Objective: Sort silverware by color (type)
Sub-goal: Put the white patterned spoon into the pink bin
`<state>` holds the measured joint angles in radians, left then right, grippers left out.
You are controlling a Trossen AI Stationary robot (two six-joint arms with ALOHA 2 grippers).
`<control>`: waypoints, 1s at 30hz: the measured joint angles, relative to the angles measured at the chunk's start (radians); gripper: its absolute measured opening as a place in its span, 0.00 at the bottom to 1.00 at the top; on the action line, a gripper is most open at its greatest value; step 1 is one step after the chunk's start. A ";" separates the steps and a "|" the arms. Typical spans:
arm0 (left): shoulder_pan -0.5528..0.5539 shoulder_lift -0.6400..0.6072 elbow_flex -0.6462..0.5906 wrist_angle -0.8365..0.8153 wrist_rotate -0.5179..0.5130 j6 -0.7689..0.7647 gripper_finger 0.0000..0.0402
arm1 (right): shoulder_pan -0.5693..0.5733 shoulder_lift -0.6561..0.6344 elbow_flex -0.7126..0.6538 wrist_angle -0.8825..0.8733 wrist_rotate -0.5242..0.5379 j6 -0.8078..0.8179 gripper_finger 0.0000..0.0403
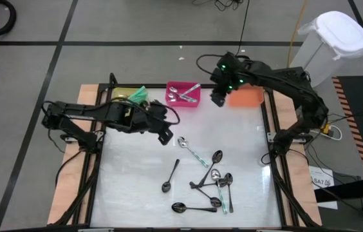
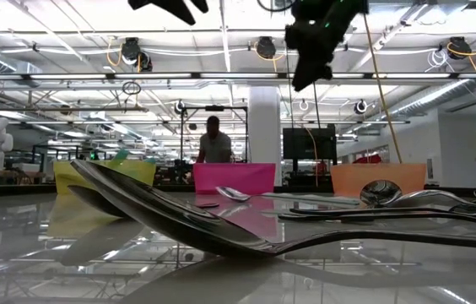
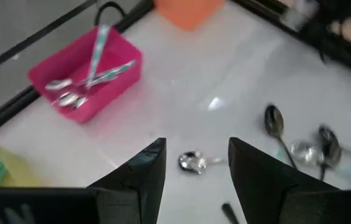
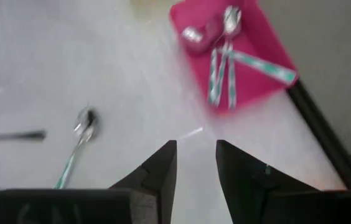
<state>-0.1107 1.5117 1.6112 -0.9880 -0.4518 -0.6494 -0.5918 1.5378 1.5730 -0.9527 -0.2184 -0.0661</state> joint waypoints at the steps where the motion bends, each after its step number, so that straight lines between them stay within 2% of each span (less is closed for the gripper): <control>1: -0.004 0.006 0.000 0.002 0.010 0.037 0.43 | 0.006 -0.021 0.000 -0.030 0.000 0.001 0.27; 8: -0.030 0.092 0.000 0.018 0.017 0.433 0.43 | 0.067 -0.137 0.000 -0.206 0.005 0.013 0.27; 12: -0.034 0.136 0.000 0.055 0.045 0.433 0.43 | 0.096 -0.199 -0.039 -0.210 0.005 0.032 0.27; 18: -0.009 0.193 -0.001 0.147 0.233 0.374 0.43 | 0.109 -0.298 -0.164 -0.189 0.006 0.036 0.27; 22: 0.016 0.245 -0.001 0.253 0.339 0.460 0.43 | 0.109 -0.374 -0.252 -0.193 0.005 0.070 0.27; 30: 0.044 0.368 -0.001 0.362 0.435 0.659 0.43 | 0.110 -0.545 -0.386 -0.184 -0.025 0.159 0.27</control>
<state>-0.0665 1.8800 1.6100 -0.6265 -0.0173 0.0096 -0.4820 0.9928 1.1869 -1.1366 -0.2433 0.0929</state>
